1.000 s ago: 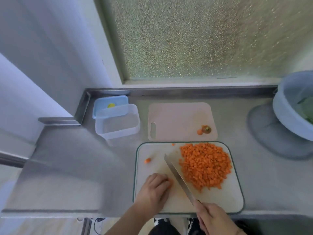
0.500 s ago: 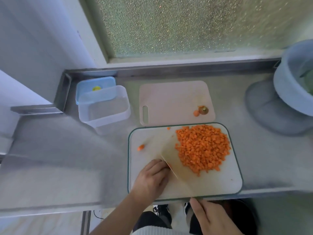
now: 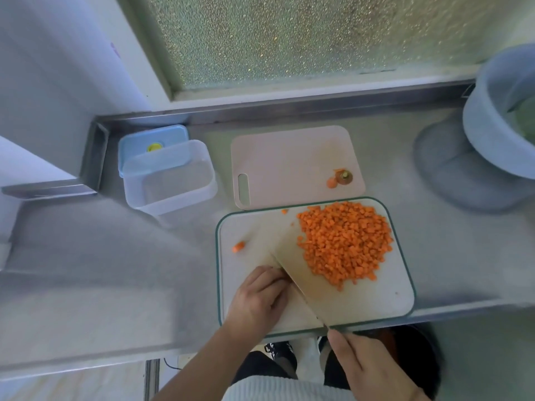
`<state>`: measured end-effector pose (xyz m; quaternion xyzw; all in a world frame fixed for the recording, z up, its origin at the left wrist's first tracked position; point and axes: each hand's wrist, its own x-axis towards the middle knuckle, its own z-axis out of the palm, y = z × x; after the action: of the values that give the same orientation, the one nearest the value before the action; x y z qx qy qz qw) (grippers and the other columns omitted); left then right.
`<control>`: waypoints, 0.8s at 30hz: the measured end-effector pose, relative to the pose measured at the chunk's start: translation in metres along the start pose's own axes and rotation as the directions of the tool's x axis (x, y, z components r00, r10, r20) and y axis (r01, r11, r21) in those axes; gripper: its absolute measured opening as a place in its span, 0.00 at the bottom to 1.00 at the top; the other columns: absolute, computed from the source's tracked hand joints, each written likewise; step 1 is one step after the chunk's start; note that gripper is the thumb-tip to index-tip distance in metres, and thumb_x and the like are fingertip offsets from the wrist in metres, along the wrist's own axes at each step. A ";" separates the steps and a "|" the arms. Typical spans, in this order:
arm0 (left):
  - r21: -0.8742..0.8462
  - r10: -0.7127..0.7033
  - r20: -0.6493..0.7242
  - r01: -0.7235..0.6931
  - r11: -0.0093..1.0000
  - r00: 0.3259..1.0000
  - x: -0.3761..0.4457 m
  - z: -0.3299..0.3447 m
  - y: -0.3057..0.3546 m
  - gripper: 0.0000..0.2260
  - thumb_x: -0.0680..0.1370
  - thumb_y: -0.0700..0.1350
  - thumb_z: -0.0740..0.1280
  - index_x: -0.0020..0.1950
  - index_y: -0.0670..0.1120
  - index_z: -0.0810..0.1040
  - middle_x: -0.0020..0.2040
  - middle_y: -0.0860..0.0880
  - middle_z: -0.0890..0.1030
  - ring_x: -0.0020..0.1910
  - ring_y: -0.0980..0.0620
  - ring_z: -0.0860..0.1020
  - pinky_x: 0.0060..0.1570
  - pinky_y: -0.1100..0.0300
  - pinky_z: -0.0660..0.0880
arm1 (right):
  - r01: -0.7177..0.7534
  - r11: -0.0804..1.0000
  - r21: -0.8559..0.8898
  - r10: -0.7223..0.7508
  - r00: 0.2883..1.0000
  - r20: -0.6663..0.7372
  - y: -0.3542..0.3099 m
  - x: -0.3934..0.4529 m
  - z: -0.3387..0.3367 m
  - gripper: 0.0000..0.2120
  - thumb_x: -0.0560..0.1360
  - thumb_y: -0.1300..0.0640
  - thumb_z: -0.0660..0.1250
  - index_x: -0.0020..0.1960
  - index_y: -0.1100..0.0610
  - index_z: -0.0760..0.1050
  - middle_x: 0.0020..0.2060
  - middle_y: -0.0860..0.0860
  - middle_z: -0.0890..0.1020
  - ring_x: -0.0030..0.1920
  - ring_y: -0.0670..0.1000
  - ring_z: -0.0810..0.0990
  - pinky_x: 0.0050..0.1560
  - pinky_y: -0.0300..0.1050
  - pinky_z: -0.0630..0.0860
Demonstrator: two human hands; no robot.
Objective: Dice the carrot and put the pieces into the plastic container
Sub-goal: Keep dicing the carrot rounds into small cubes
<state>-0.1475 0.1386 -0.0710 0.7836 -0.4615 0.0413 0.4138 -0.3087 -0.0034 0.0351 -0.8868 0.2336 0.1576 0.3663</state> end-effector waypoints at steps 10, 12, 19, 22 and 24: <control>0.016 0.000 0.010 0.000 1.000 1.000 0.000 -0.002 0.000 0.06 0.78 0.39 0.69 0.46 0.40 0.86 0.52 0.48 0.84 0.51 0.49 0.81 0.55 0.60 0.78 | -0.091 0.977 0.191 0.081 0.995 0.061 -0.005 0.021 0.008 0.45 0.63 0.21 0.34 0.47 0.51 0.78 0.46 0.49 0.83 0.53 0.44 0.78 0.62 0.36 0.68; 0.024 0.000 0.014 0.000 1.000 1.000 -0.001 -0.004 -0.001 0.06 0.78 0.39 0.69 0.47 0.40 0.86 0.52 0.48 0.84 0.51 0.49 0.81 0.55 0.60 0.78 | -0.116 0.961 0.249 0.103 0.993 0.064 -0.010 0.017 0.003 0.44 0.62 0.21 0.36 0.45 0.51 0.77 0.40 0.49 0.82 0.47 0.41 0.78 0.54 0.28 0.69; 0.064 0.081 -0.009 -0.080 0.995 0.997 -0.002 -0.004 -0.001 0.12 0.83 0.41 0.64 0.48 0.38 0.85 0.50 0.45 0.83 0.51 0.47 0.80 0.54 0.59 0.79 | -0.236 0.949 0.208 0.191 0.957 0.217 -0.006 0.000 -0.001 0.30 0.59 0.27 0.38 0.36 0.46 0.69 0.29 0.55 0.75 0.26 0.32 0.72 0.32 0.24 0.67; 0.083 0.084 0.004 -0.084 0.993 0.996 -0.003 -0.004 -0.003 0.09 0.81 0.39 0.66 0.48 0.38 0.85 0.50 0.45 0.84 0.51 0.48 0.80 0.54 0.59 0.79 | -0.189 0.940 0.283 0.161 0.980 0.120 0.005 0.010 0.009 0.30 0.72 0.29 0.48 0.45 0.49 0.79 0.45 0.47 0.83 0.49 0.37 0.78 0.56 0.29 0.70; 0.091 0.090 0.019 -0.092 0.992 0.996 -0.003 -0.004 -0.005 0.07 0.79 0.37 0.67 0.48 0.38 0.85 0.51 0.44 0.84 0.52 0.48 0.80 0.55 0.60 0.78 | -0.149 0.945 0.291 0.107 0.982 0.156 0.001 0.018 0.008 0.37 0.71 0.27 0.48 0.50 0.57 0.79 0.51 0.52 0.83 0.55 0.45 0.77 0.63 0.40 0.70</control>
<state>-0.1446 0.1447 -0.0729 0.7804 -0.4974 0.0753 0.3714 -0.2947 -0.0034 0.0206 -0.7905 0.2860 0.2049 0.5014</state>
